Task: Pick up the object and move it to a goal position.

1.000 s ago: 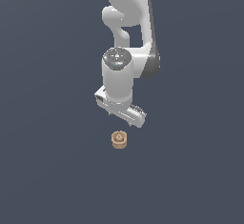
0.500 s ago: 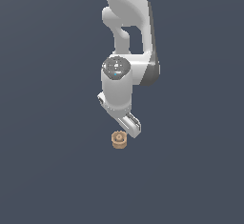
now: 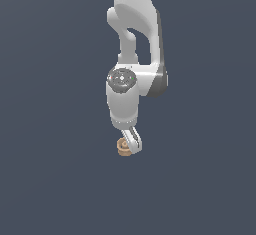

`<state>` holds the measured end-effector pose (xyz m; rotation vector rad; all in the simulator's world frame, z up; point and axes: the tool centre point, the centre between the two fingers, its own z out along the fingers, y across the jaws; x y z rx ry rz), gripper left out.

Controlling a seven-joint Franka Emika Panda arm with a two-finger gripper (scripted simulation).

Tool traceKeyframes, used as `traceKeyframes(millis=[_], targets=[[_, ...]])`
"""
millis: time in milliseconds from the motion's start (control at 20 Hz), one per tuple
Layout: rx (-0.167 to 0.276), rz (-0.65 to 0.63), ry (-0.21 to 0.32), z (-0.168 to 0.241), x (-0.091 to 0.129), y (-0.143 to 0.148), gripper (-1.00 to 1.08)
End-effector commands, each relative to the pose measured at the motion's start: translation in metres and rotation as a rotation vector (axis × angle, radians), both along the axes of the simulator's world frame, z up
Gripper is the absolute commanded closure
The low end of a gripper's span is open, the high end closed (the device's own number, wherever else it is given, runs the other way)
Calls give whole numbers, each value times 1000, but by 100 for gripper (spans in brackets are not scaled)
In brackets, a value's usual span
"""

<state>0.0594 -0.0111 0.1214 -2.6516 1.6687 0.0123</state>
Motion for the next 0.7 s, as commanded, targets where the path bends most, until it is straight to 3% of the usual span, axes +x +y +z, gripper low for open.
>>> traceKeyframes(millis=[0,650], targets=[[-1,-70,1,-4,3,0,-92],[-9,-357,1,-21,17,-1,-92]])
